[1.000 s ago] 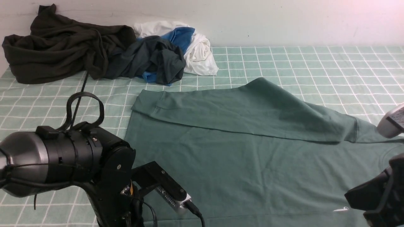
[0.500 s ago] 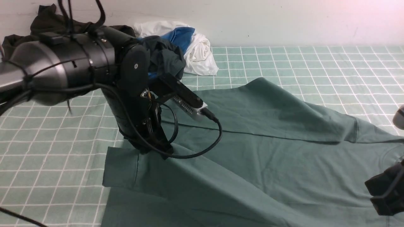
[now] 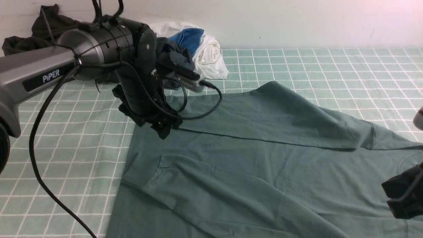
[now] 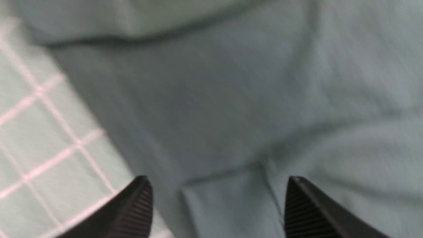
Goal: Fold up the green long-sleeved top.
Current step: Use the left arm to drag and place the cuff at the centered position on the left edge of the fabric, then use the left arm to clamp the cuff farthest from it
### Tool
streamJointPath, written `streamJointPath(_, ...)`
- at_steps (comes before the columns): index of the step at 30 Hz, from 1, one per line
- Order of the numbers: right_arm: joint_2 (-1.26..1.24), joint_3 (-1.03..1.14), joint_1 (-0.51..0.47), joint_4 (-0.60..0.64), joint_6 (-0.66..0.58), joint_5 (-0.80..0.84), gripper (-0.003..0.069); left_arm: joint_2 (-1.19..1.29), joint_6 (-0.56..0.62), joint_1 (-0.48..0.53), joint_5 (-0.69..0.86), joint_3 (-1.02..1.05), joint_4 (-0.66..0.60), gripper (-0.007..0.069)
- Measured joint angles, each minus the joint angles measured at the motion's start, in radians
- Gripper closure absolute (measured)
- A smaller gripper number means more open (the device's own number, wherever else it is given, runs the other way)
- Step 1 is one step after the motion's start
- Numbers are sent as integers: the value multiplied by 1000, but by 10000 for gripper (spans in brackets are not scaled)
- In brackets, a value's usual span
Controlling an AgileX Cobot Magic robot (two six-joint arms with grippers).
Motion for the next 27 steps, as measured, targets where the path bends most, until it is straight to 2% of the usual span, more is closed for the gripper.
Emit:
streamJointPath(3,0,0,0,-7,1,-49,574,46,-24,50,-29,-71,-29,70)
streamJointPath(9,0,0,0,-14,2,-121,574,153,-58,105,-140,-160,-70,74)
streamJointPath(16,0,0,0,-54,74,-145,574,270,-79,115,-200,-238,-78,148)
streamJointPath(19,0,0,0,-68,86,-145,574,299,-80,115,-200,-243,-78,207)
streamJointPath(22,0,0,0,-70,90,-145,574,305,-80,115,-199,-244,-80,311)
streamJointPath(23,0,0,0,-70,90,-145,574,305,-80,115,-199,-245,-80,311)
streamJointPath(24,0,0,0,-71,90,-145,574,305,-80,115,-191,-251,-80,386)
streamJointPath(27,0,0,0,-71,91,-145,574,305,-80,115,-176,-263,-80,498)
